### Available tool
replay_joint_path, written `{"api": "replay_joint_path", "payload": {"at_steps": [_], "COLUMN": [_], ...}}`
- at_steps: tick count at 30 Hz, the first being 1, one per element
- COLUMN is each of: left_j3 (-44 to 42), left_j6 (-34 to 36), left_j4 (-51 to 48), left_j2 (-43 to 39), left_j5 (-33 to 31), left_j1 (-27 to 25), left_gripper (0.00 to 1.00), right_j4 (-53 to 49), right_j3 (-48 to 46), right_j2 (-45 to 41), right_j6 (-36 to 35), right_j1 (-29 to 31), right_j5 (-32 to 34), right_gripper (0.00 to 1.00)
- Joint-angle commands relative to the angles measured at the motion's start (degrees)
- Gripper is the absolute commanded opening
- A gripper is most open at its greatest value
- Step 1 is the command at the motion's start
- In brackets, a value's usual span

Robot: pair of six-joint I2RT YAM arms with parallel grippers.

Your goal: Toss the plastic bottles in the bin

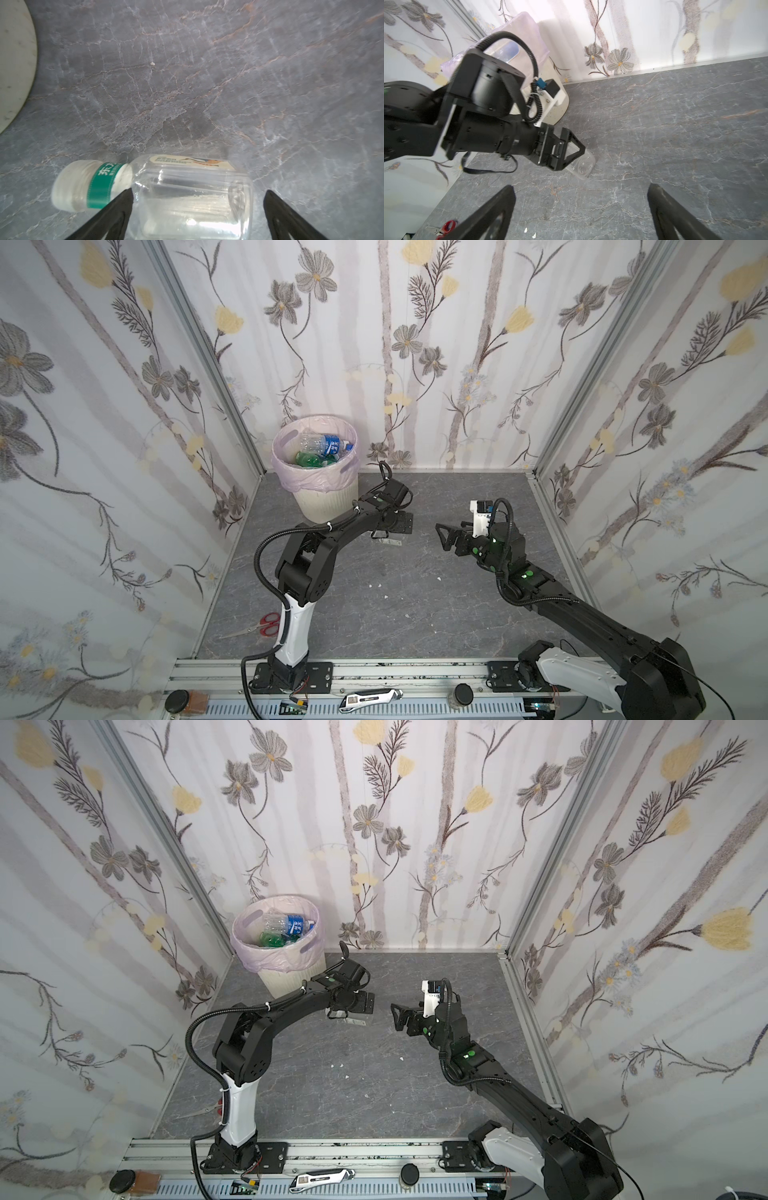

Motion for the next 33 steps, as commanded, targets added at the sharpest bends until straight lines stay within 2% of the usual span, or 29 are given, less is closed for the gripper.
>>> {"api": "replay_joint_path", "payload": {"at_steps": [1,4,11,18,25,33], "left_j3": [1.46,2.02,-1.58,-14.53,-26.9,-32.12], "left_j6": [-2.17,-3.0,-6.13,-11.57,-15.88,-17.88], "left_j4": [0.49,0.66,2.65,10.46,14.72,16.55], "left_j2": [-3.38,-6.49,-14.74,-27.95,-35.89,-39.93], "left_j5": [2.1,2.53,3.57,7.84,10.2,13.49], "left_j1": [0.71,1.16,4.44,7.17,9.39,13.07], "left_gripper": [1.0,1.0,1.0,1.0,1.0,1.0], "right_j4": [0.71,0.88,3.88,1.99,-3.3,-11.96], "right_j3": [0.98,3.62,9.24,19.91,30.82,41.15], "right_j2": [1.27,5.41,17.56,33.22,43.3,53.23], "right_j6": [-1.59,-4.26,-4.8,-6.54,-11.59,-17.18], "right_j1": [-1.31,-1.34,-1.34,0.54,5.45,7.64], "right_j5": [0.61,-0.8,-2.97,-8.29,-7.07,-6.04], "right_gripper": [1.0,1.0,1.0,1.0,1.0,1.0]}}
